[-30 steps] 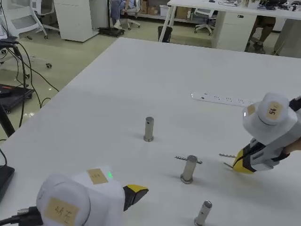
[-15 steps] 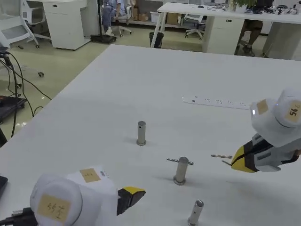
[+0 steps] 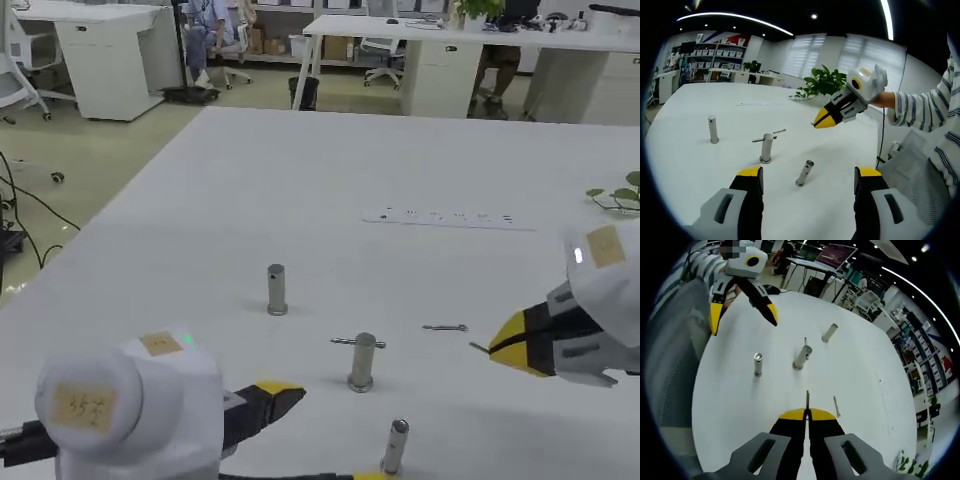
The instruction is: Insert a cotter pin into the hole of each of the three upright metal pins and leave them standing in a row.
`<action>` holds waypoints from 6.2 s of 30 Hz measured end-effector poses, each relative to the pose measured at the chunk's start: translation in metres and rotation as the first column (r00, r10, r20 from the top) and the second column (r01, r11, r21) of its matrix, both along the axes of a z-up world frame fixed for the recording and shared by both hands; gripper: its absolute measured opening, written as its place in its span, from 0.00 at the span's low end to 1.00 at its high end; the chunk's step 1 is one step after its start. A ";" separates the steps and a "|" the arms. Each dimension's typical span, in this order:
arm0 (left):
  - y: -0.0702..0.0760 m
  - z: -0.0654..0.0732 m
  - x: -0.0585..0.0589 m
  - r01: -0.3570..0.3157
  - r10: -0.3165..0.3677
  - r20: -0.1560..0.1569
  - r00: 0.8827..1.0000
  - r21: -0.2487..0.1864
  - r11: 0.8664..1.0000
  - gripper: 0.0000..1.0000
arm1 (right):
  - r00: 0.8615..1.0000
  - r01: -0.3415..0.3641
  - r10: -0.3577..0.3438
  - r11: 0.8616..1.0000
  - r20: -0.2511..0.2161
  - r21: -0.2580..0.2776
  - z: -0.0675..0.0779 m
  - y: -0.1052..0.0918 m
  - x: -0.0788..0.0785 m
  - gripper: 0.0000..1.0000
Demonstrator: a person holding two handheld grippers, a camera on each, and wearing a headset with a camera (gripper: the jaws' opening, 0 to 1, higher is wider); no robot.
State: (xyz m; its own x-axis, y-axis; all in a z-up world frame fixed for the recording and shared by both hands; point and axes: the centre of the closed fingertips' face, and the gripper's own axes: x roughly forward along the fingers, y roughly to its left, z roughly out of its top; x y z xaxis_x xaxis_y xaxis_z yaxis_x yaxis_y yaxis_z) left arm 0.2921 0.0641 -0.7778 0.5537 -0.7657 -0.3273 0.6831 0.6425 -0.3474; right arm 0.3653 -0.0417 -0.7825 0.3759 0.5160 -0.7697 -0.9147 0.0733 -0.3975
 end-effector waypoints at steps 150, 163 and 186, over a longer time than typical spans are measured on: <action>-0.070 0.010 -0.057 0.575 -0.610 0.139 0.780 0.225 0.786 0.00 | 0.868 -0.092 0.207 0.960 -0.452 0.263 -0.014 0.043 -0.137 0.05; -0.064 0.003 -0.060 0.581 -0.623 0.110 0.774 0.266 0.769 0.00 | 0.844 -0.157 0.258 0.957 -0.471 0.242 -0.016 0.048 -0.140 0.04; -0.062 -0.005 -0.059 0.564 -0.621 0.119 0.775 0.313 0.764 0.00 | 0.829 -0.184 0.266 0.961 -0.493 0.209 -0.007 0.051 -0.140 0.04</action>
State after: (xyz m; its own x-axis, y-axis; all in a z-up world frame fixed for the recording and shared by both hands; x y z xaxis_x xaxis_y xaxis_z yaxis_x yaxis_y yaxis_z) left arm 0.2327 0.0019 -0.7826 0.0905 -0.8716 -0.4817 0.9908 0.1277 -0.0450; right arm 0.2250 0.0089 -0.7891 -0.1903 0.6590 -0.7277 -0.9816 -0.1399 0.1300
